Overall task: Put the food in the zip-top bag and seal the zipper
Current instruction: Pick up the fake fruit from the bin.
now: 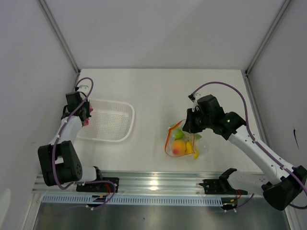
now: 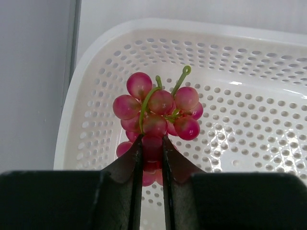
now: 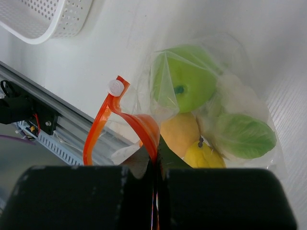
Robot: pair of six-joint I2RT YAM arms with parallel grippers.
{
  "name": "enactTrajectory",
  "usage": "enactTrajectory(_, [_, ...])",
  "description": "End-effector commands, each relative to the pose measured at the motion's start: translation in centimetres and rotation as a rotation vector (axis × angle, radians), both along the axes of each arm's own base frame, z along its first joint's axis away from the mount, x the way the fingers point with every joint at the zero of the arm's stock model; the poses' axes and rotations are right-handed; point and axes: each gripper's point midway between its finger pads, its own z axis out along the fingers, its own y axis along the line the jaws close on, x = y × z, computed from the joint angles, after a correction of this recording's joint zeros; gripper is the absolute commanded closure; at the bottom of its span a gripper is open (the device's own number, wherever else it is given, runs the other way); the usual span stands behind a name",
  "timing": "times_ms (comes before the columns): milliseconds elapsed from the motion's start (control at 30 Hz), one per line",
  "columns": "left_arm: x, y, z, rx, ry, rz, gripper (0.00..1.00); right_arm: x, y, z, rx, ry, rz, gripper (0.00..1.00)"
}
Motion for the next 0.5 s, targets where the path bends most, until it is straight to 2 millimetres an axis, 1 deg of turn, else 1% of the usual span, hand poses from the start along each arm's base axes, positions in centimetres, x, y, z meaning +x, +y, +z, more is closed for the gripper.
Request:
enactTrajectory(0, [0.4, -1.2, 3.5, -0.066, -0.1, 0.015, 0.99, 0.1, 0.4, 0.7, 0.028, -0.028, 0.001, 1.0])
enactTrajectory(167, [-0.2, -2.5, 4.0, -0.117, -0.093, 0.015, 0.97, 0.1, 0.8, 0.8, 0.031, -0.03, 0.007, 1.0])
enactTrajectory(233, [-0.4, -3.0, 4.7, -0.138, -0.113, 0.02, 0.97, 0.1, 0.9, 0.8, 0.032, -0.03, 0.012, 1.0])
enactTrajectory(267, [-0.4, -3.7, 5.0, -0.165, -0.121, -0.001, 0.96, 0.1, 1.0, 0.7, 0.032, -0.031, 0.014, 1.0])
enactTrajectory(367, [-0.2, -4.9, 6.6, -0.212, -0.164, -0.02, 0.93, 0.1, 1.2, 0.5, 0.029, -0.023, 0.018, 1.0])
enactTrajectory(400, [-0.4, -5.3, 6.7, -0.232, -0.16, -0.03, 0.93, 0.1, 1.3, 0.5, 0.03, -0.023, 0.019, 1.0])
enactTrajectory(467, [-0.5, -5.9, 7.8, -0.248, -0.178, -0.039, 0.93, 0.0, 1.5, 0.3, 0.026, -0.018, 0.024, 1.0])
